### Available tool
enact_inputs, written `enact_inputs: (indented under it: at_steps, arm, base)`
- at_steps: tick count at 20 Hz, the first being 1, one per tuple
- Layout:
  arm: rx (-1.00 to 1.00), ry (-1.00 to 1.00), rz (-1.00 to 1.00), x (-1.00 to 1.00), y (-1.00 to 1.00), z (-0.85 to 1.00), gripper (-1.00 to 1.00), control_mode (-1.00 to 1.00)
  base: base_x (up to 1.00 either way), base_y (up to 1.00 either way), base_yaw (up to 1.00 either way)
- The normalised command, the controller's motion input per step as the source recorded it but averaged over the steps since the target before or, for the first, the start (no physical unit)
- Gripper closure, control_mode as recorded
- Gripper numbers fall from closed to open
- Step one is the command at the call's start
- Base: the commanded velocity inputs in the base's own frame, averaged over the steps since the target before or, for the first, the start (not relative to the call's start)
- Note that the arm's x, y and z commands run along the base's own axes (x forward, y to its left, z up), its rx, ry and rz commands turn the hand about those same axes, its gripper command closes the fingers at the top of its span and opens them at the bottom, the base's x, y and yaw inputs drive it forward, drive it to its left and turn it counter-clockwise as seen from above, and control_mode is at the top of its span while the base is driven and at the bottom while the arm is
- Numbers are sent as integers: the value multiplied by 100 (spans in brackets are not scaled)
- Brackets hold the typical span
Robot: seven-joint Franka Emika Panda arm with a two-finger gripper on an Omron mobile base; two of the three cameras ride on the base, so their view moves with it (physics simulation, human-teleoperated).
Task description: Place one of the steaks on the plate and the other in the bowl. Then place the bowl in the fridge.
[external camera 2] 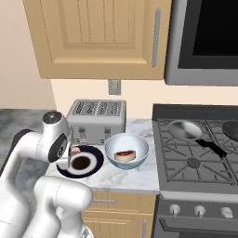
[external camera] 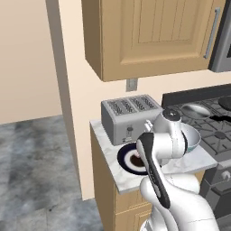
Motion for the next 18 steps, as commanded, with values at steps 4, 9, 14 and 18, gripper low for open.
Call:
enact_inputs:
  at_steps: [4, 9, 14, 18]
  arm:
    - [2, 0, 1, 63, 0, -47, 100, -100]
    - [0, -1, 4, 59, 0, -47, 100, -100]
    - [1, 0, 0, 21, 0, -57, 100, -100]
    - [5, 2, 3, 5, 0, -67, 100, -100]
  base:
    - [0, 0, 0]
    - [0, 0, 0]
    - [0, 0, 0]
    - [0, 0, 0]
